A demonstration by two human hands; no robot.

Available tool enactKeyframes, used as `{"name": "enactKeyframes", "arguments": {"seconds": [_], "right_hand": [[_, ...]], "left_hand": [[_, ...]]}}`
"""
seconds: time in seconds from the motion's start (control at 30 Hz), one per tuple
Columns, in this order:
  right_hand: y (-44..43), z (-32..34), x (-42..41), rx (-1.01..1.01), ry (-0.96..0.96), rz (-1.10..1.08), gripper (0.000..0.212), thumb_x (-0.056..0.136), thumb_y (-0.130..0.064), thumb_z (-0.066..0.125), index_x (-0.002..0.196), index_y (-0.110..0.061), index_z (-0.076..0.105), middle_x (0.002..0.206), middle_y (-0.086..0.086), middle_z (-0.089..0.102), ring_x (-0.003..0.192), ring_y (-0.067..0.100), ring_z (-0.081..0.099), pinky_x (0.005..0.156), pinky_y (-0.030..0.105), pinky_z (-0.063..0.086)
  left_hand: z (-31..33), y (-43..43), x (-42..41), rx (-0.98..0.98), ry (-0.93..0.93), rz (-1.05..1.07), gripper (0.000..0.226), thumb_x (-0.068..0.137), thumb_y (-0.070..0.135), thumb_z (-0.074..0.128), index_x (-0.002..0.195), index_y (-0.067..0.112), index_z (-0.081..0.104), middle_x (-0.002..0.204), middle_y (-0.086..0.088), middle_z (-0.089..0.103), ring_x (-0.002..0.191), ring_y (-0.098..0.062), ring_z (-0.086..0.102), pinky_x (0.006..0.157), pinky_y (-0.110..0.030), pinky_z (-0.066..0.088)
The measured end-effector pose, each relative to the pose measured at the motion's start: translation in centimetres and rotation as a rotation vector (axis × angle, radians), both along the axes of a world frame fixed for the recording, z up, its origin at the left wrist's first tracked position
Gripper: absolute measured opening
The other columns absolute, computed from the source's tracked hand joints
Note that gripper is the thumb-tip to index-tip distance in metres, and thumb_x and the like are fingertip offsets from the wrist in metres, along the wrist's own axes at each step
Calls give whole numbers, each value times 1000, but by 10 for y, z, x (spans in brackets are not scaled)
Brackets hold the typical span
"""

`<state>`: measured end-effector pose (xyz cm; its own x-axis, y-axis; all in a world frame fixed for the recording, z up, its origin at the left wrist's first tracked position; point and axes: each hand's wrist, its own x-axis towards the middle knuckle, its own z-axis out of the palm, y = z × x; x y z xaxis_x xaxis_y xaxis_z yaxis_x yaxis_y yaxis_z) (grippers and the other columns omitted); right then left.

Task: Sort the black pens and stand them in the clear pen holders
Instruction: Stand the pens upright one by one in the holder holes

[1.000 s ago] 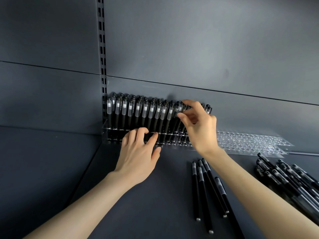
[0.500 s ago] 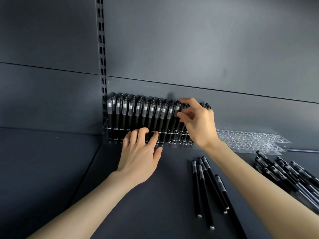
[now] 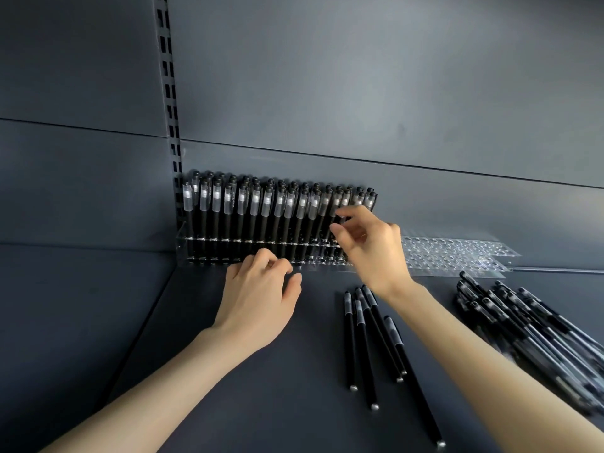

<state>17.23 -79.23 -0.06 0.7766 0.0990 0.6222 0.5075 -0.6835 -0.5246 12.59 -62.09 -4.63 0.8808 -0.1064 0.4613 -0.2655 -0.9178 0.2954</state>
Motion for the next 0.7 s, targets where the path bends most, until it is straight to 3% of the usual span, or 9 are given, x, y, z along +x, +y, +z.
{"name": "enactKeyframes", "arguments": {"seconds": [0.1, 0.23, 0.33, 0.43, 0.53, 0.6, 0.7], "right_hand": [[-22, -8, -11, -16, 50, 3, 13, 91, -21, 60, 100, -15, 66, 78, -6, 68, 74, 11, 63, 78, 34, 53], [-53, -19, -23, -127, 177, 81, 11, 89, -15, 61, 97, -13, 69, 88, -2, 71, 82, 12, 65, 84, 32, 51], [-75, -26, -31, -248, 284, 182, 18, 90, -17, 61, 106, -13, 69, 106, -1, 70, 99, 13, 63, 95, 32, 45], [-92, -33, -38, -392, 368, 278, 31, 96, -24, 53, 125, -18, 59, 133, -2, 56, 124, 17, 48, 104, 27, 34], [-98, -42, -45, -505, 429, 336, 42, 99, -32, 43, 140, -25, 42, 152, -4, 31, 139, 22, 28, 114, 41, 23], [-98, -45, -49, -573, 459, 330, 46, 100, -37, 36, 146, -28, 31, 157, -6, 18, 144, 21, 17, 116, 44, 15], [-97, -47, -54, -602, 456, 338, 49, 101, -40, 33, 147, -26, 26, 159, -4, 13, 145, 18, 12, 114, 40, 10]], "left_hand": [[5, -16, -14, 8, 70, -69, 30, 97, 42, 39, 108, 24, 59, 104, 8, 52, 86, -13, 49, 85, -29, 36], [11, -48, -36, 101, 193, -117, 40, 96, 51, 36, 121, 24, 52, 117, 8, 53, 110, -14, 48, 87, -27, 35], [8, -76, -49, 119, 241, -73, 53, 91, 60, 35, 124, 21, 48, 121, 4, 51, 117, -17, 44, 95, -31, 38], [1, -103, -61, 157, 268, 13, 62, 88, 65, 36, 128, 17, 43, 123, 2, 47, 117, -18, 41, 95, -32, 39], [-4, -115, -68, 46, 254, 78, 52, 94, 54, 38, 128, 16, 42, 124, 1, 46, 118, -17, 41, 96, -30, 39], [-4, -116, -71, -44, 273, 120, 48, 95, 49, 43, 128, 15, 42, 124, -1, 46, 117, -18, 44, 93, -29, 41], [3, -116, -75, -170, 353, 188, 48, 93, 43, 52, 128, 11, 45, 120, -3, 52, 105, -22, 54, 76, -30, 53]]}}
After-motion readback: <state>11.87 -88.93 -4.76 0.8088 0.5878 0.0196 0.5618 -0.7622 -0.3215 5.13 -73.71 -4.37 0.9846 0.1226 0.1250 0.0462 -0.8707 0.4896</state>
